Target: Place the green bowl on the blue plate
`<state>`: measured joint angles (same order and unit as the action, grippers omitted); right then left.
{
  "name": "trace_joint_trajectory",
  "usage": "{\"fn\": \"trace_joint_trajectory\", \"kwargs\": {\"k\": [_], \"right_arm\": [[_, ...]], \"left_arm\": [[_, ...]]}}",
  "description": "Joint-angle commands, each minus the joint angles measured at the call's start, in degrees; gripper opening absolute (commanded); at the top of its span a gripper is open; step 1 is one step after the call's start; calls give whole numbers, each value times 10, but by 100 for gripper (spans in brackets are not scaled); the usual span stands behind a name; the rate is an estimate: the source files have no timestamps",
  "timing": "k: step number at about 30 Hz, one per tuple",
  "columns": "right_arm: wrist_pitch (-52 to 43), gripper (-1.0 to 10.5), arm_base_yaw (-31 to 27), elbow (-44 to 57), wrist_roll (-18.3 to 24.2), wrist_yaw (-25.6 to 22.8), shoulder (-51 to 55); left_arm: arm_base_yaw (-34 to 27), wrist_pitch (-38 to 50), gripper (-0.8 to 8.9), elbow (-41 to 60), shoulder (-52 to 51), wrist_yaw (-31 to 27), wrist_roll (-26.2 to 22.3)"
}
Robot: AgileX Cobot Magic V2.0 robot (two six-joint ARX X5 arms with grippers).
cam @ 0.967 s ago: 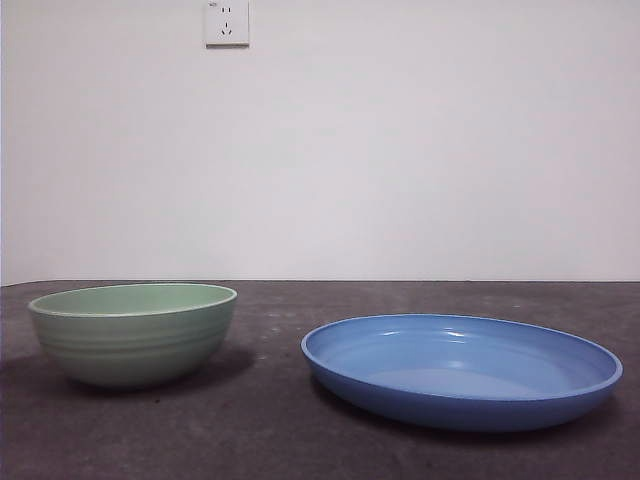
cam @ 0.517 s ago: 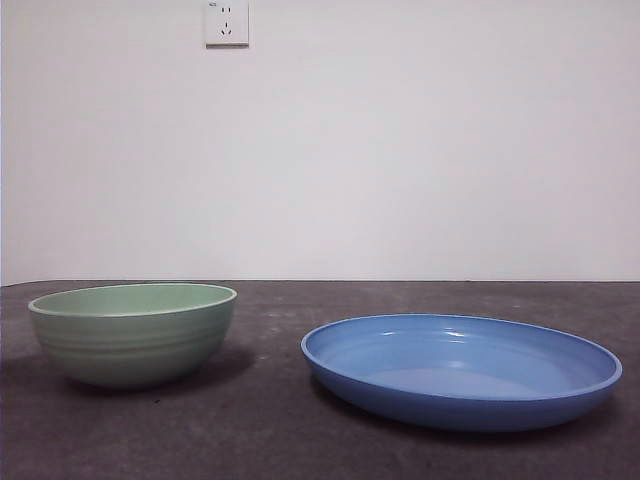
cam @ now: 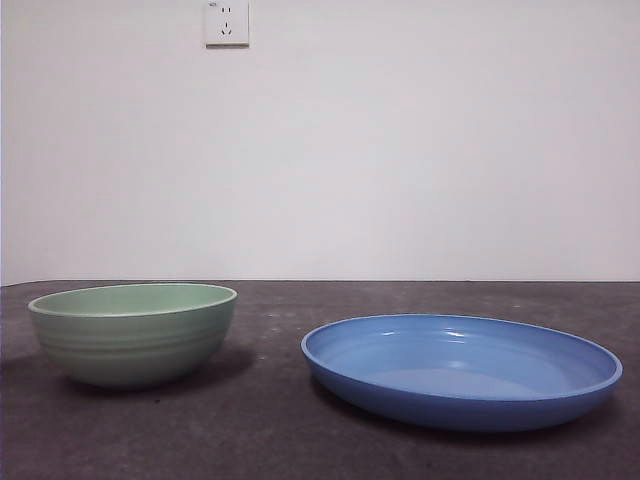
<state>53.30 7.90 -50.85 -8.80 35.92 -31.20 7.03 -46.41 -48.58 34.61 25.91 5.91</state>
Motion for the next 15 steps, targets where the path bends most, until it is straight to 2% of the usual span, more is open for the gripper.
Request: {"fn": "trace_joint_trajectory", "kwargs": {"k": [1,7,15], "right_arm": [[-5,546,2,-10,4,1,-1],[-5,546,2,-10,-2,2,-1],[-5,546,2,-10,-2,2,-1]], "left_arm": [[1,-2,500,-11,18,-21,-25],[1,-6,500,-11,82,-68,-39],[1,29,495,-11,204,-71,-42]]}}
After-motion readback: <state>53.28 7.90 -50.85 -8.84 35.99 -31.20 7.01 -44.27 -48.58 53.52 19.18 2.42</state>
